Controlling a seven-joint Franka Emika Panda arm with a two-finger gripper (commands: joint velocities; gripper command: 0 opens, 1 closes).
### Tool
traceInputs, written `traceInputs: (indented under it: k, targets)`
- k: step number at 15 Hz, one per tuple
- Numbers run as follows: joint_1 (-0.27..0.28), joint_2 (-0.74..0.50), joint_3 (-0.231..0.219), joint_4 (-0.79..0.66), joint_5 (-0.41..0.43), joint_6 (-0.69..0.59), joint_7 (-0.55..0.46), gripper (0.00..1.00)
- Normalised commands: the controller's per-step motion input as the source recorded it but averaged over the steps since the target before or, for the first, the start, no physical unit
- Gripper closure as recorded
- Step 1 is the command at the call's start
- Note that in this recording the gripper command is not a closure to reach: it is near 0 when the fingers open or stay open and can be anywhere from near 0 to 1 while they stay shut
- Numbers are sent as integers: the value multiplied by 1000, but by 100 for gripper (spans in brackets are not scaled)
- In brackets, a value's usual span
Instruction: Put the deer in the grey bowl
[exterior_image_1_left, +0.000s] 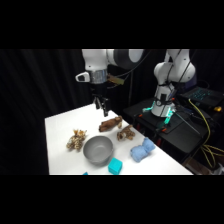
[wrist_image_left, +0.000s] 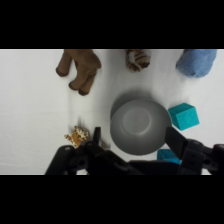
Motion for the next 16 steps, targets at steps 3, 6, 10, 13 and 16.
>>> traceInputs:
  k: [3,6,10,13,16]
  targets:
    - [-37,-17,5,-31,21,43,-52,0]
    - [-113,-112,-58,-231,59,233,-252,0]
    - [-161,-190,-98,-384,143,323,-440,0]
    - [-90,-214,-54,-414,89,407,-320,0]
    - [-63,-78,-40,-384,81,536,-187,0]
